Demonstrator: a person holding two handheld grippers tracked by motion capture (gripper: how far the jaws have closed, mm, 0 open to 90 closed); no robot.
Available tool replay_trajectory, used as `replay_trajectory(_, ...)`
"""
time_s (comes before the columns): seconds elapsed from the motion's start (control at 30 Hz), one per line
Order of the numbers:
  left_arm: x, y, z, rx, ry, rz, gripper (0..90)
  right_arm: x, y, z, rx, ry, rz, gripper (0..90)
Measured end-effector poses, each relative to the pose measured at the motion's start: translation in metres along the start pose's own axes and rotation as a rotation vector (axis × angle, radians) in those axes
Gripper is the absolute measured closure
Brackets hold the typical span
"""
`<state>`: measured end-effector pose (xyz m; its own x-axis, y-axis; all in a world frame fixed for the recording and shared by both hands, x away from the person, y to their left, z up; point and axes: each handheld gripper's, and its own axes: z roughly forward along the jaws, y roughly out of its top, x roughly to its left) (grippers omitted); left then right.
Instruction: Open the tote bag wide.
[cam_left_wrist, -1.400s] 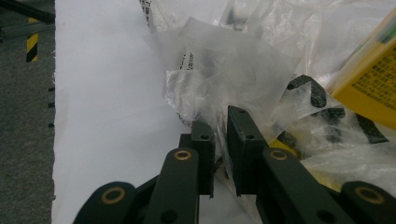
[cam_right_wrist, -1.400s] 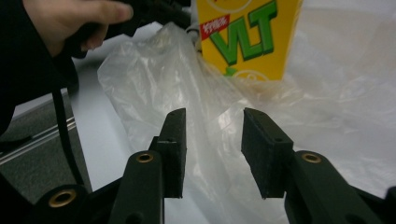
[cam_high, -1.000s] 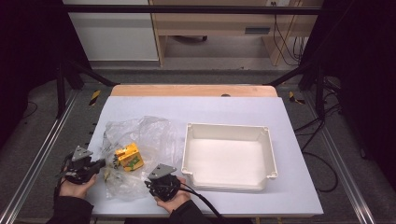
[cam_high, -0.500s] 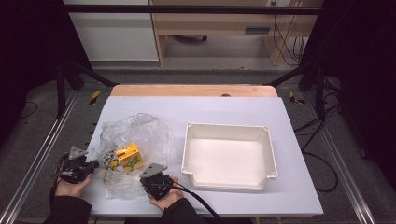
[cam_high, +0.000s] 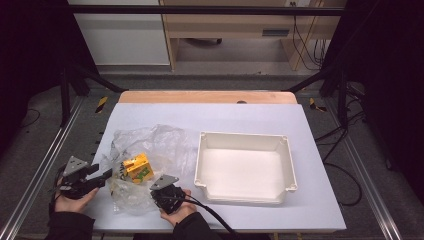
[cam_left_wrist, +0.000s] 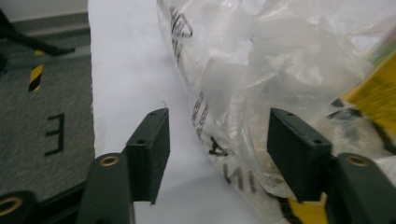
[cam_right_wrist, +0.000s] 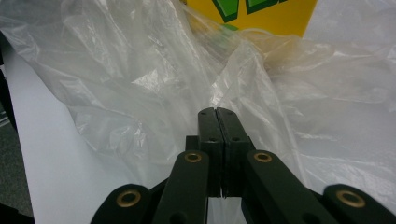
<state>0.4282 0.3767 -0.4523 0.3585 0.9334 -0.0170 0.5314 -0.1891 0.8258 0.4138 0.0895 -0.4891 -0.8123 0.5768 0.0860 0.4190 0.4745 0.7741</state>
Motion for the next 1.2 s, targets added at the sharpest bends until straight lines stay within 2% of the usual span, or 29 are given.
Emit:
replay_trajectory(0.17,-0.001,0.008,-0.015,-0.04,-0.028,0.003,32.8,0.0,0.0,0.0,0.0,-0.001,0.0,89.8)
replay_trajectory(0.23,-0.001,0.014,-0.023,-0.067,-0.039,-0.008,32.0,0.0,0.0,0.0,-0.003,-0.002,-0.001,89.9)
replay_trajectory(0.27,-0.001,0.019,-0.031,-0.096,-0.061,-0.018,31.3,0.0,0.0,0.0,-0.001,-0.002,0.0,89.9)
replay_trajectory(0.33,-0.004,0.024,-0.036,-0.107,-0.075,-0.019,31.0,0.0,0.0,0.0,-0.001,-0.003,0.001,89.9)
replay_trajectory(0.5,-0.009,0.03,-0.039,-0.118,-0.084,-0.007,31.4,0.0,0.0,0.001,-0.004,-0.006,-0.001,90.0)
replay_trajectory(0.7,-0.015,0.046,-0.04,-0.146,-0.072,0.029,39.1,0.001,0.0,0.0,-0.006,-0.006,-0.003,90.0)
replay_trajectory(0.77,-0.015,0.053,-0.035,-0.139,-0.068,0.041,41.2,0.001,0.0,0.0,-0.005,-0.005,-0.003,90.0)
replay_trajectory(0.8,-0.017,0.06,-0.03,-0.134,-0.077,0.066,43.8,0.001,0.0,0.0,-0.007,-0.004,-0.006,90.0)
replay_trajectory(0.83,-0.017,0.06,-0.03,-0.134,-0.077,0.066,45.2,0.001,0.0,0.0,-0.007,-0.004,-0.006,90.0)
replay_trajectory(0.87,-0.019,0.065,-0.024,-0.119,-0.088,0.089,50.3,0.001,0.0,0.001,-0.007,-0.003,-0.007,90.0)
replay_trajectory(0.93,-0.021,0.069,-0.016,-0.086,-0.092,0.109,58.4,0.0,0.0,0.001,-0.007,-0.001,-0.005,90.0)
replay_trajectory(1.03,-0.019,0.07,-0.003,-0.023,-0.062,0.12,78.3,0.0,0.0,0.001,-0.007,0.0,-0.005,90.0)
replay_trajectory(1.07,-0.018,0.069,0.002,-0.002,-0.034,0.127,84.3,0.0,0.0,0.0,-0.006,0.0,-0.004,90.0)
replay_trajectory(1.1,-0.018,0.069,0.002,-0.002,-0.034,0.127,87.8,0.0,0.0,0.0,-0.006,0.0,-0.004,90.0)
replay_trajectory(1.17,-0.01,0.061,0.017,0.058,0.004,0.119,90.0,0.0,0.0,0.0,-0.006,-0.001,-0.005,90.0)
replay_trajectory(1.2,-0.01,0.061,0.017,0.058,0.004,0.119,90.0,0.0,0.0,0.0,-0.006,-0.002,-0.006,90.0)
